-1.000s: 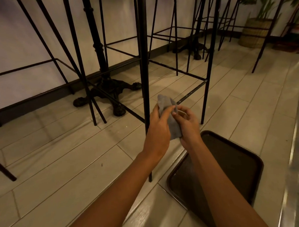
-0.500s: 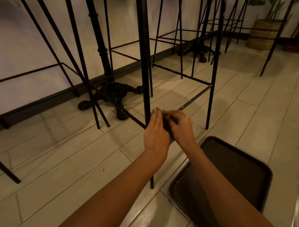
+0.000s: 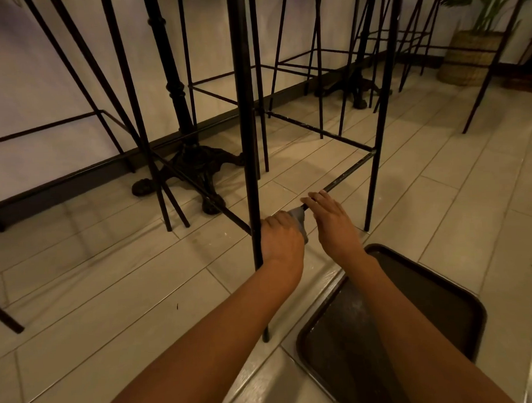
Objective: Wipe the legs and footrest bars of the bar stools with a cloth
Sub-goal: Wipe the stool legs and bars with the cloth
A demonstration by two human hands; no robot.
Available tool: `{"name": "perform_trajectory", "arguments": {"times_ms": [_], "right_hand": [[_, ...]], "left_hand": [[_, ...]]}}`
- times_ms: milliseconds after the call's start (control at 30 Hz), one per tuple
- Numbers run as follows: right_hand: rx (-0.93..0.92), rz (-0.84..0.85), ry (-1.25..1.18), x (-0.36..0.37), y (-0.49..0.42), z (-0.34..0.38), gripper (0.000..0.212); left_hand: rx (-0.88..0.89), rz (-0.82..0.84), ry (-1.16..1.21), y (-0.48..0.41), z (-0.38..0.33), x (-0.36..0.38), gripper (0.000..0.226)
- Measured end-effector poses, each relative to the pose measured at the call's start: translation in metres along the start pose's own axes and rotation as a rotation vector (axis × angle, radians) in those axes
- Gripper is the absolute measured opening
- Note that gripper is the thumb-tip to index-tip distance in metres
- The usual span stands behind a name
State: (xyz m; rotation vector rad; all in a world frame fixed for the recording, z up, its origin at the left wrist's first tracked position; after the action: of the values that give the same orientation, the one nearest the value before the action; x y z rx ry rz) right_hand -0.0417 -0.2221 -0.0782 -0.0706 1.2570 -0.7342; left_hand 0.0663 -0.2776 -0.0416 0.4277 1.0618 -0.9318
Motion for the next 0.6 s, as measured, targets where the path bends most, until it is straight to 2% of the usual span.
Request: {"name": "perform_trajectory", "arguments": {"times_ms": [133,300,433,533,600], "right_hand": [[-0.013,-0.063,-0.022,0.006,0.001,-0.004,0.058],[-0.033,-0.091,-0.065,0.008,-0.002,-0.009,0.060],[-0.024,-0.099,-0.097,0.009,-0.001,-0.011,0.062],[-0.028,-0.101,-0.114,0.008,-0.003,-0.010,0.060],[-0.023,-0.106,-0.111,0.008,-0.003,-0.010,0.057]], "left_hand": [[-0.148,-0.183,0.092,0.001,-0.002,0.013,0.040],[-0.201,-0.239,0.192,-0.008,-0.006,0.021,0.028],[-0.139,-0.212,0.219,-0.016,-0.010,0.016,0.022],[-0.071,-0.102,0.223,-0.018,-0.010,0.018,0.031],[-0.033,-0.124,0.244,-0.017,-0.007,0.017,0.035]]}}
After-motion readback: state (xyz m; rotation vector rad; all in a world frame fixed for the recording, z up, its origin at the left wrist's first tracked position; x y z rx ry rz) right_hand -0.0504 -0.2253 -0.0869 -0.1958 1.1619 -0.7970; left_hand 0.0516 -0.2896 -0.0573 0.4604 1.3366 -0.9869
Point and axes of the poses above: each hand's wrist, its own y-axis away from the middle knuckle, its own x-axis out of the palm, z = x × y, the point moved 1 cm from there along -y, towards the middle knuckle, and after that the axes turned 5 degrees about -x, right-handed, at the moved point
